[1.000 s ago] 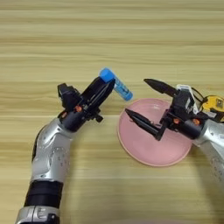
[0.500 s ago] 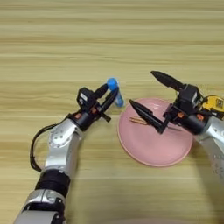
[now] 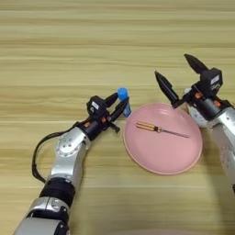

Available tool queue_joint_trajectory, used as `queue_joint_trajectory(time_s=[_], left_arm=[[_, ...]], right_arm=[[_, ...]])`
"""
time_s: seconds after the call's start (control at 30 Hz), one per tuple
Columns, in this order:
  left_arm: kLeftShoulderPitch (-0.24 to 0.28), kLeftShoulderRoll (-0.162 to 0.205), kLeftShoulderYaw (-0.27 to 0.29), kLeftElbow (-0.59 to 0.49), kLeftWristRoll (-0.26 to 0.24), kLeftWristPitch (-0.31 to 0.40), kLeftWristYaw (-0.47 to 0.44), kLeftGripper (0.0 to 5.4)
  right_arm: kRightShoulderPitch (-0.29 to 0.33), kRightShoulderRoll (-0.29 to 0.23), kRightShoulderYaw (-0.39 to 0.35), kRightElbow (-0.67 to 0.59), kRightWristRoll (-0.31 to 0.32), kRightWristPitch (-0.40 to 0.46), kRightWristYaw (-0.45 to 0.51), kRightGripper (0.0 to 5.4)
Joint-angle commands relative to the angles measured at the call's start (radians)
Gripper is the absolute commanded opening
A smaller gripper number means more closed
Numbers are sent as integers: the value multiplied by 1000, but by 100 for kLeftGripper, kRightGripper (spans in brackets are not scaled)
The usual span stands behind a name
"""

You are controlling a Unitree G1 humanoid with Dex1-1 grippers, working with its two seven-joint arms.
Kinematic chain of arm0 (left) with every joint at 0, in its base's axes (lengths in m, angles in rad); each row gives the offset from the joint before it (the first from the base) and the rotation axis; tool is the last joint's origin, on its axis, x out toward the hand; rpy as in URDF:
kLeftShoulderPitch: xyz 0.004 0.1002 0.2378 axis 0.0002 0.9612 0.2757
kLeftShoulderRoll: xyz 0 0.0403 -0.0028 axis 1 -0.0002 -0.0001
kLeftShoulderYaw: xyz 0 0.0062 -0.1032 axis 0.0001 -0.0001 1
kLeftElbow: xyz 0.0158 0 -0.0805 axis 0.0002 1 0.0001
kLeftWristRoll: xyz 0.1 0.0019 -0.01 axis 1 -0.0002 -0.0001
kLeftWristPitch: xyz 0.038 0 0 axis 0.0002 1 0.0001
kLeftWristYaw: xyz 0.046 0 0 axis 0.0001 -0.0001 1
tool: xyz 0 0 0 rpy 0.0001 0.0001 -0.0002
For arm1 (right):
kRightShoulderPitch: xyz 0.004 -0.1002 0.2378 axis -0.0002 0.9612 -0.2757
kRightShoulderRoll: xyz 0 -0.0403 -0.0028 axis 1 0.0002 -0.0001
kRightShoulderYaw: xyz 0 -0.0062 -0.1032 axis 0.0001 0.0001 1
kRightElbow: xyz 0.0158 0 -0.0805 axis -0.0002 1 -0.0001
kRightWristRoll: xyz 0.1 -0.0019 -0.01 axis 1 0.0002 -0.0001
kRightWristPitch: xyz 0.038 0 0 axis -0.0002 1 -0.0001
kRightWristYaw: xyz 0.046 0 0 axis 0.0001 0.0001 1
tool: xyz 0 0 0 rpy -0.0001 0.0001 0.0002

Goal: Move the objects on the table

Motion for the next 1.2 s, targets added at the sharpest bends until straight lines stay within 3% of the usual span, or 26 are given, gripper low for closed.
queue_joint_trajectory(time_s=[0.03,0.53,0.83,0.87,1.2], left_arm=[[8,12,-9,11,15,-3,7,133],[102,31,-18,-99,2,30,11,133],[120,36,-23,-130,-25,41,-19,133],[122,37,-25,-133,-28,41,-22,169],[126,39,-36,-142,-43,44,-37,254]], right_arm=[[-42,6,-32,48,-25,-20,-46,540],[-68,18,-49,109,-38,-59,-66,540],[-68,23,-50,119,-38,-68,-65,540],[-67,23,-50,120,-38,-68,-65,540],[-67,23,-51,122,-36,-70,-64,540]])
